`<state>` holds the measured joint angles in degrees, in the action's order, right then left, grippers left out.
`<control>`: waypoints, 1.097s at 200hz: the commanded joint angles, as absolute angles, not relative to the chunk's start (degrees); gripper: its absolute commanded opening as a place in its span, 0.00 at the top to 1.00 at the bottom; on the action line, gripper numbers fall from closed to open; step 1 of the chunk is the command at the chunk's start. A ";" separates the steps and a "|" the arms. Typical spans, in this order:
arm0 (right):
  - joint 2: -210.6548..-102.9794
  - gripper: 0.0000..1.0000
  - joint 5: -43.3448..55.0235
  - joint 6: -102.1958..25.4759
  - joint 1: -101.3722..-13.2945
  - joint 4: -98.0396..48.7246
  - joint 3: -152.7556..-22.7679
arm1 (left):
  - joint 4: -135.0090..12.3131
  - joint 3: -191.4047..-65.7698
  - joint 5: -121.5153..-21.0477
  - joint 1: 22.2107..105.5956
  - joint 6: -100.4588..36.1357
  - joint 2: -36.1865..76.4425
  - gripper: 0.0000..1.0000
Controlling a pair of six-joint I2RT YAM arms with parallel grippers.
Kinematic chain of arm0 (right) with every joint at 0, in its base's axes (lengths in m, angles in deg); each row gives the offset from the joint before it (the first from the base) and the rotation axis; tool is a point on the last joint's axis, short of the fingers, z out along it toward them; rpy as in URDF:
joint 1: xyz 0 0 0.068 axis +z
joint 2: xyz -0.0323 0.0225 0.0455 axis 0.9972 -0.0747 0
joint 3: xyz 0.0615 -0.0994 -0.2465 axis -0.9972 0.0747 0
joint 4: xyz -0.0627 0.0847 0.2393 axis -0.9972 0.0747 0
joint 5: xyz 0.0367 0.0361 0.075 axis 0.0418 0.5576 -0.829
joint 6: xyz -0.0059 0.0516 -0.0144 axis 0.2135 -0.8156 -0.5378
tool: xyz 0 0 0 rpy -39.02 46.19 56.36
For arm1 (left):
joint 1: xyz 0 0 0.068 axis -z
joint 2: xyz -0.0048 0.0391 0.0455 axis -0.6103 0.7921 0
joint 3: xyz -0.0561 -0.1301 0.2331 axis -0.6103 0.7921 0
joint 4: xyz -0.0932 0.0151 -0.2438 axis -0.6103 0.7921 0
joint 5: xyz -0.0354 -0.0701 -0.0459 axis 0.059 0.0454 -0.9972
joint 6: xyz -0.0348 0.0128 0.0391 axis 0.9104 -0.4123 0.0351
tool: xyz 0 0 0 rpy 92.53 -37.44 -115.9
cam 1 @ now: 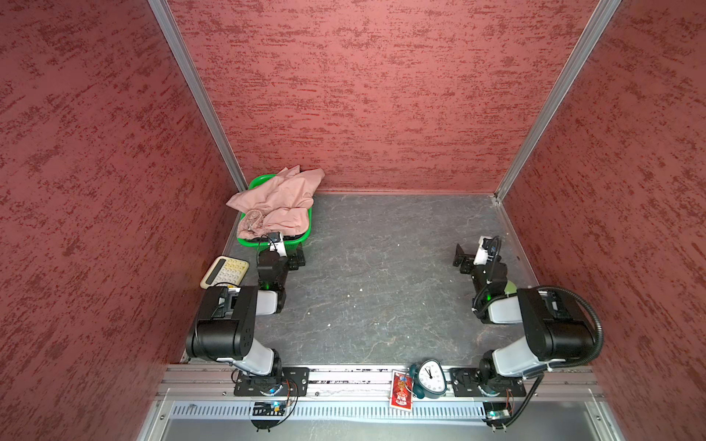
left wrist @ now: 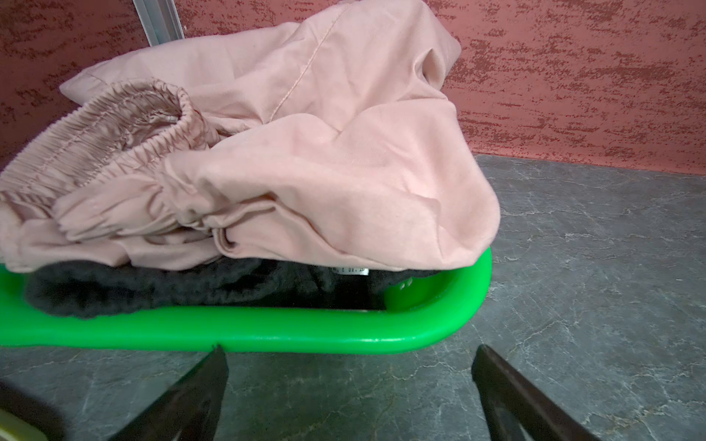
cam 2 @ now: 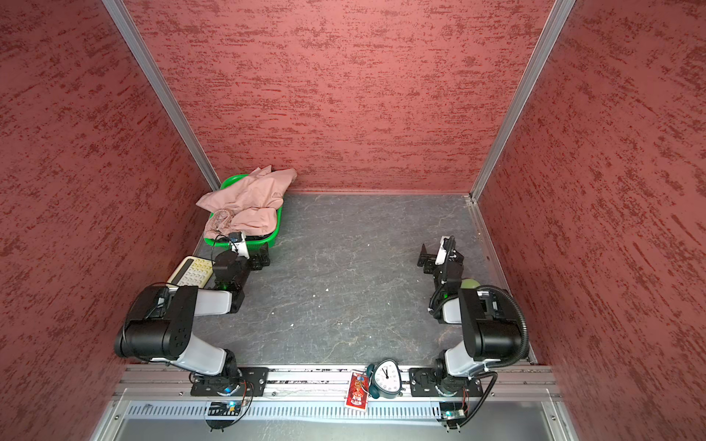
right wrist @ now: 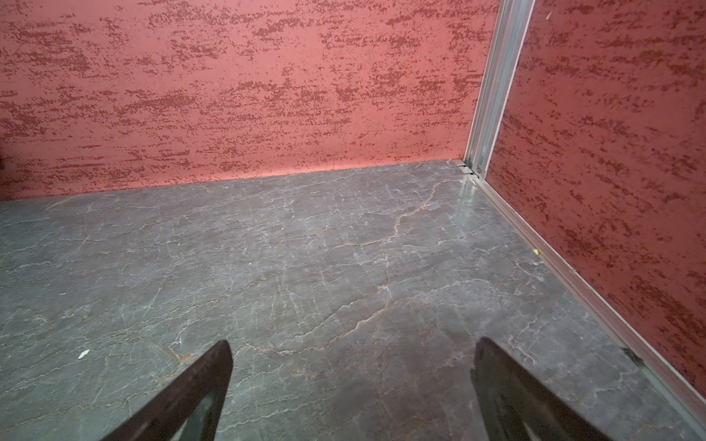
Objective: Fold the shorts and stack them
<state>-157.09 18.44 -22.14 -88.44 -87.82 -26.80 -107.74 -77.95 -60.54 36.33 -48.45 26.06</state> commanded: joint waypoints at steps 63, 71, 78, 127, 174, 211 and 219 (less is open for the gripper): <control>-157.37 0.01 17.59 -21.76 -88.73 -88.49 -27.94 | -108.63 -78.24 -61.27 36.28 -48.77 25.88 0.01; -157.43 0.01 17.58 -21.78 -88.70 -88.49 -27.94 | -108.63 -78.21 -61.28 36.29 -48.78 25.89 0.01; -157.40 0.01 17.61 -21.74 -88.70 -88.49 -27.91 | -108.64 -78.21 -61.26 36.30 -48.83 25.88 0.01; -152.68 0.01 15.22 -20.49 -88.70 -81.60 -29.59 | -105.13 -79.40 -60.08 36.99 -49.13 23.28 0.01; -140.63 0.04 11.05 -24.81 -88.52 -59.19 -38.62 | -65.60 -96.97 -53.46 42.51 -47.38 5.63 0.01; -138.49 0.05 2.97 -27.14 -85.01 -45.62 -45.44 | -34.26 -126.36 -49.81 43.71 -45.53 14.70 0.01; -138.17 0.05 1.07 -27.22 -83.70 -43.13 -46.73 | -28.05 -133.55 -48.12 44.00 -46.30 19.05 0.01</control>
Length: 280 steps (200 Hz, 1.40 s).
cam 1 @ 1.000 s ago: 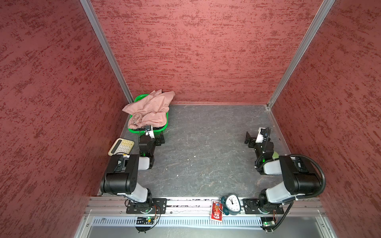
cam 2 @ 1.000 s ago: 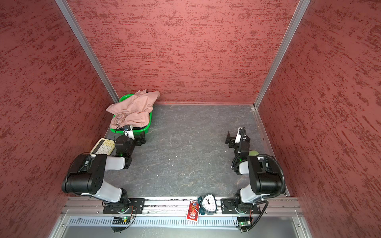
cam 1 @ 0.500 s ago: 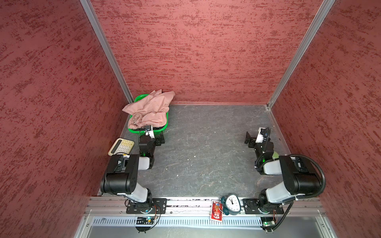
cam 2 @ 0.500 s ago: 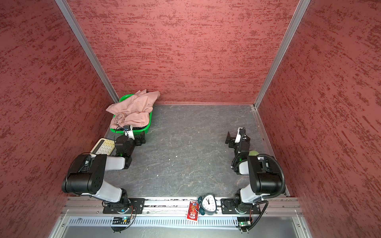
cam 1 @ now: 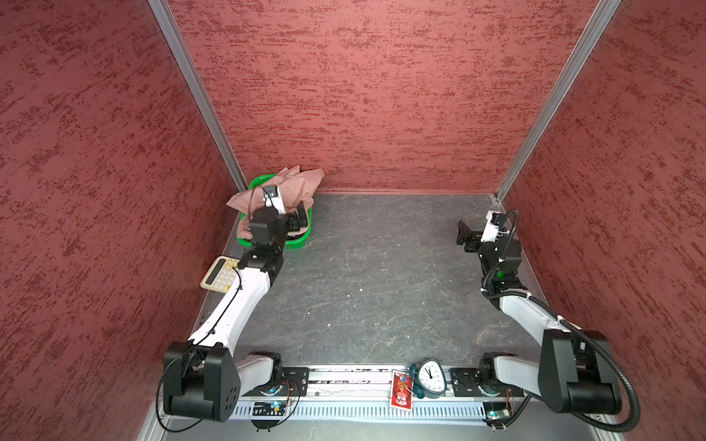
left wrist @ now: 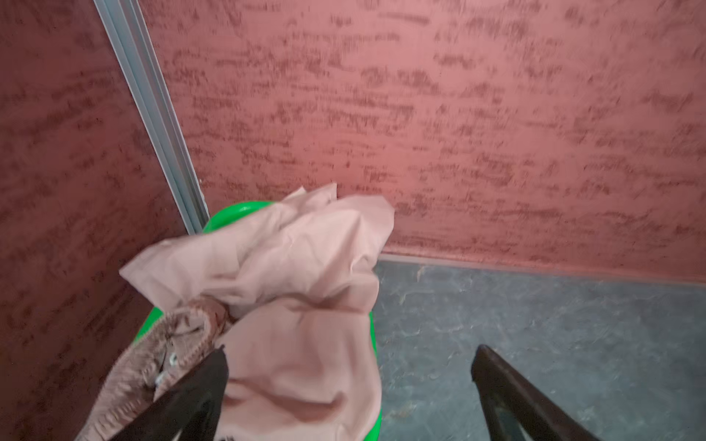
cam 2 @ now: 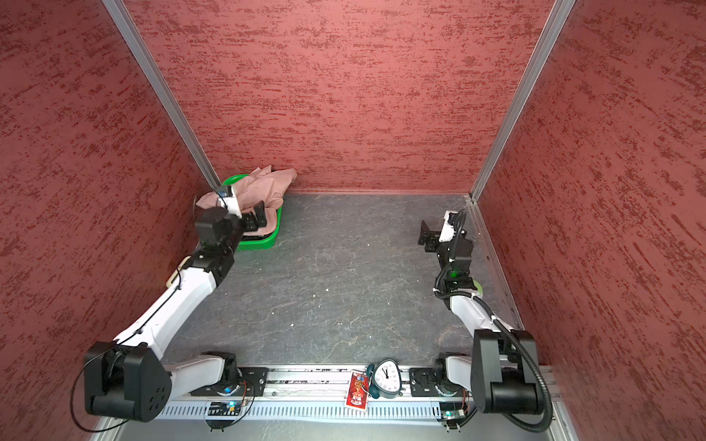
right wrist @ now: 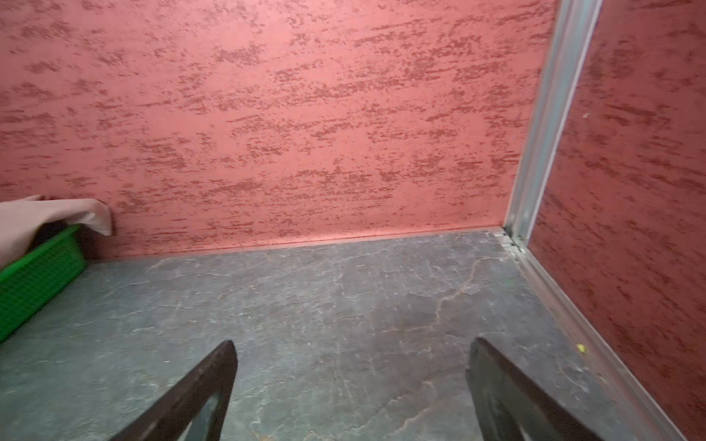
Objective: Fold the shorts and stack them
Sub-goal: 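Grasp the pink shorts in the basket with the left gripper while the right arm advances, then lift the pink shorts from the basket with the left gripper toward the right gripper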
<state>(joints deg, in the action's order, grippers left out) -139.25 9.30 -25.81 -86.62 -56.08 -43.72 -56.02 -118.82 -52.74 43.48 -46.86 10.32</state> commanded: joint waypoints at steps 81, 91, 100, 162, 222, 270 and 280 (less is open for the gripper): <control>-135.66 0.05 -2.13 -29.16 -66.33 -31.67 -50.91 | -9.12 -158.41 -47.26 39.40 -47.10 45.55 0.01; -135.30 0.05 -2.12 -29.75 -65.80 -32.60 -50.21 | -10.01 -157.74 -48.40 39.02 -46.89 46.54 0.01; -135.20 0.05 -1.76 -30.20 -65.38 -33.01 -49.92 | -10.37 -157.52 -49.39 38.68 -46.57 47.54 0.01; -135.28 0.06 -0.33 -33.00 -64.36 -35.88 -48.91 | -12.79 -157.72 -54.55 36.78 -46.39 55.03 0.11; -135.26 0.05 3.40 -32.88 -64.36 -37.53 -47.47 | -12.61 -159.20 -59.45 34.45 -44.84 55.17 1.00; -138.18 0.05 3.27 -32.67 -64.36 -37.58 -49.13 | -12.05 -161.91 -61.98 34.44 -46.80 48.64 1.00; -138.92 0.05 2.66 -33.00 -64.36 -37.97 -49.39 | -12.15 -162.88 -62.60 34.54 -47.27 46.90 1.00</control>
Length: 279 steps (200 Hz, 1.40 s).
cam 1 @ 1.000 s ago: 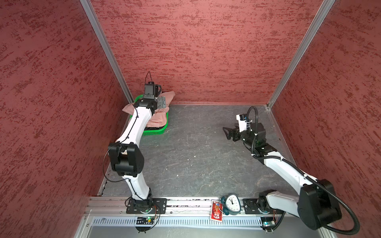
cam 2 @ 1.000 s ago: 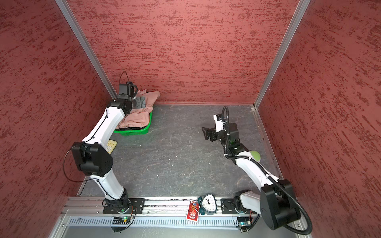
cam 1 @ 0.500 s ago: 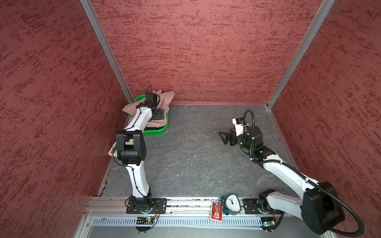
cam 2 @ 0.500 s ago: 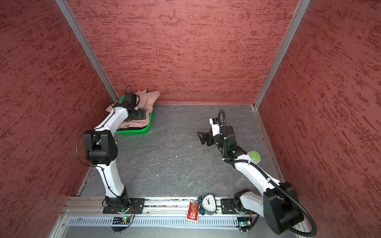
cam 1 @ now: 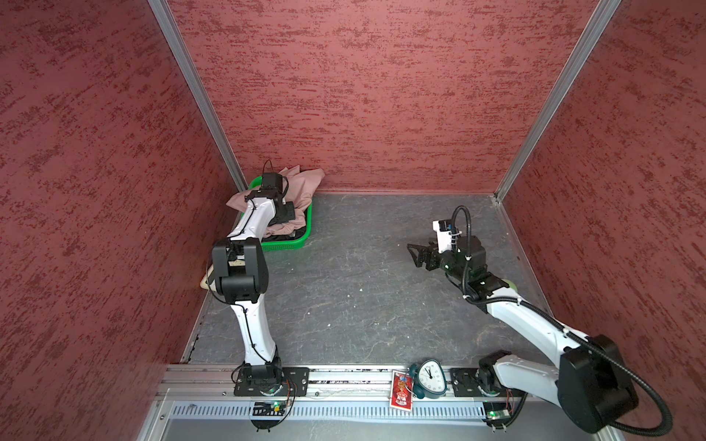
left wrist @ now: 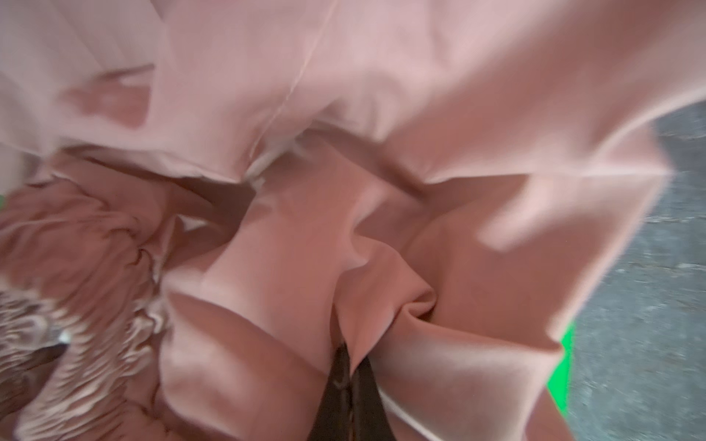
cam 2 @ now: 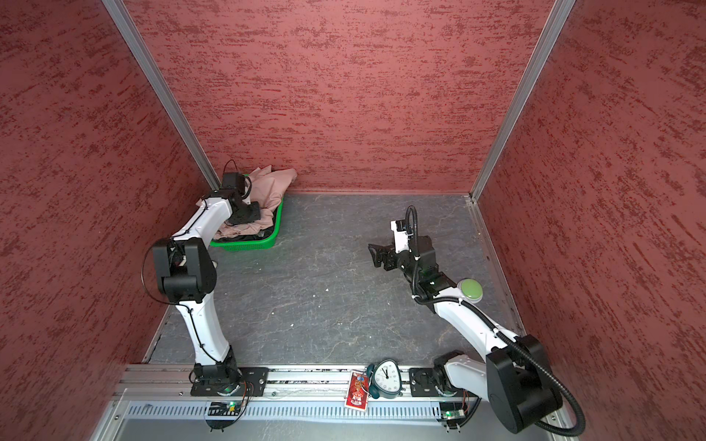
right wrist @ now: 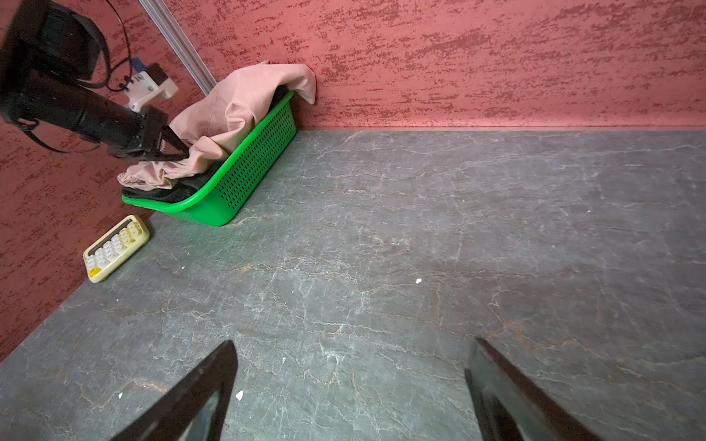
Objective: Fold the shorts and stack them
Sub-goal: 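Lift the pink shorts from the basket with the left gripper toward the right gripper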
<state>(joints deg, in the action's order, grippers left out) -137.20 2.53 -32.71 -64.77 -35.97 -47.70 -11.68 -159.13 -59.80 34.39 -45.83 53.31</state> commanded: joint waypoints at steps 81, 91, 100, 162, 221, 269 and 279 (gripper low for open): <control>-141.30 0.06 0.12 -34.08 -64.35 -43.55 -50.23 | -2.94 -191.59 -72.63 44.26 -53.43 42.82 1.00; -141.57 0.06 -0.10 -34.36 -64.28 -44.71 -50.23 | -1.93 -194.78 -73.24 49.18 -55.58 43.06 1.00; -141.71 0.06 -0.13 -34.54 -64.27 -45.68 -50.36 | -1.48 -197.54 -73.36 53.21 -56.48 43.28 1.00; -139.03 0.05 3.54 -30.96 -64.35 -43.61 -51.44 | -1.02 -204.64 -67.00 70.13 -60.90 41.86 1.00; -133.56 0.05 10.87 -28.18 -64.36 -34.78 -49.66 | -5.57 -182.43 -61.22 68.28 -53.41 38.98 1.00; -133.12 0.11 11.74 -28.61 -64.36 -29.73 -49.88 | -17.86 -155.53 -66.56 56.66 -38.23 33.32 1.00; -133.81 0.12 10.87 -28.92 -64.36 -28.36 -50.84 | -20.39 -150.56 -68.44 53.81 -36.29 32.29 0.78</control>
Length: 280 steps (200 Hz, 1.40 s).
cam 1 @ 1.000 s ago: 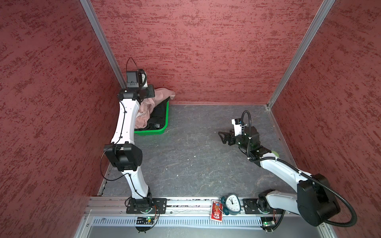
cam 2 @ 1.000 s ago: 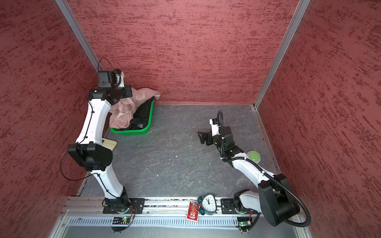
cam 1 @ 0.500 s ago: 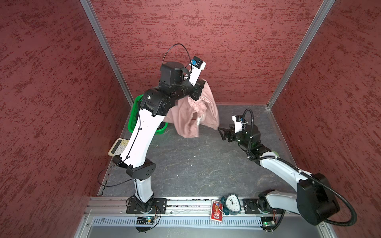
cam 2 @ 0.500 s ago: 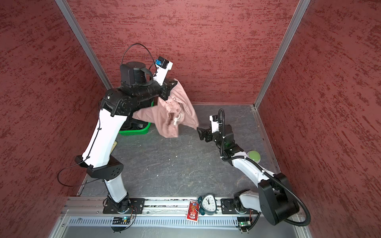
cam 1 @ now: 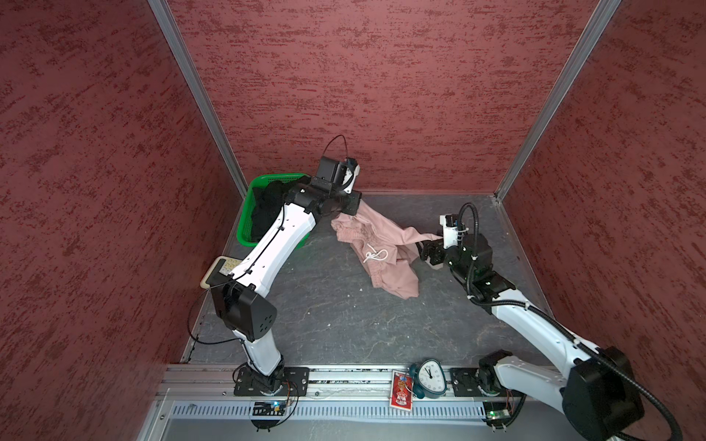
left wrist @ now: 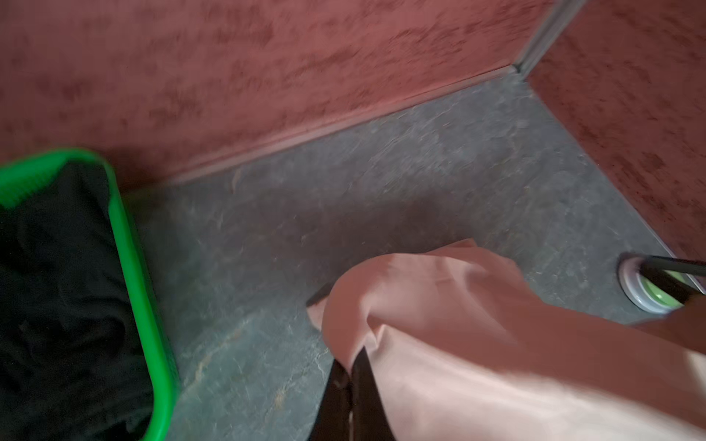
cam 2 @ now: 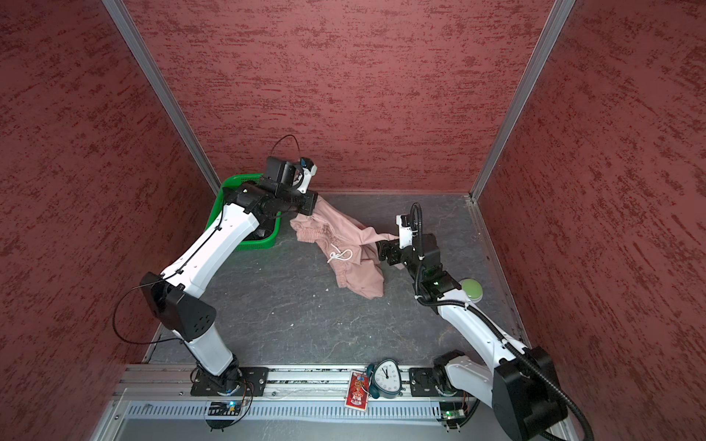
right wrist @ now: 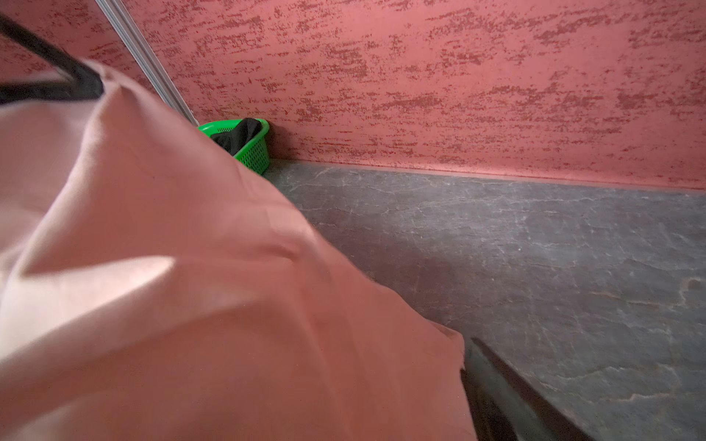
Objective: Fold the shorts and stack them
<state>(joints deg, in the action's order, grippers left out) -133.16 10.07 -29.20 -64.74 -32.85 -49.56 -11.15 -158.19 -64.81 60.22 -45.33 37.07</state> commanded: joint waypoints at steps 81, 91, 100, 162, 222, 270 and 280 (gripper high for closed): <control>-146.59 0.19 0.96 -19.82 -51.84 -3.46 -65.64 | -22.05 -138.66 -71.92 46.08 -35.74 26.76 0.01; -148.79 0.20 1.82 -19.35 -50.21 -1.77 -66.64 | -21.58 -137.16 -73.20 46.76 -36.07 25.35 0.01; -150.79 0.21 2.96 -19.13 -49.17 -0.87 -67.69 | -21.38 -135.43 -73.59 47.81 -36.03 23.94 0.01; -151.10 0.16 30.35 -20.58 -46.00 2.91 -69.12 | -22.46 -117.47 -71.35 52.29 -29.93 15.10 0.01; -154.49 0.70 32.41 -21.98 -46.42 -6.85 -69.89 | -23.51 -108.78 -70.13 54.79 -29.23 9.48 0.01; -146.21 1.00 32.26 -18.93 -48.48 -1.11 -75.54 | -25.19 -103.52 -69.45 54.82 -29.42 5.46 0.01; -143.97 1.00 32.65 -17.52 -48.64 1.21 -77.71 | -25.37 -103.51 -70.02 55.06 -30.12 4.85 0.01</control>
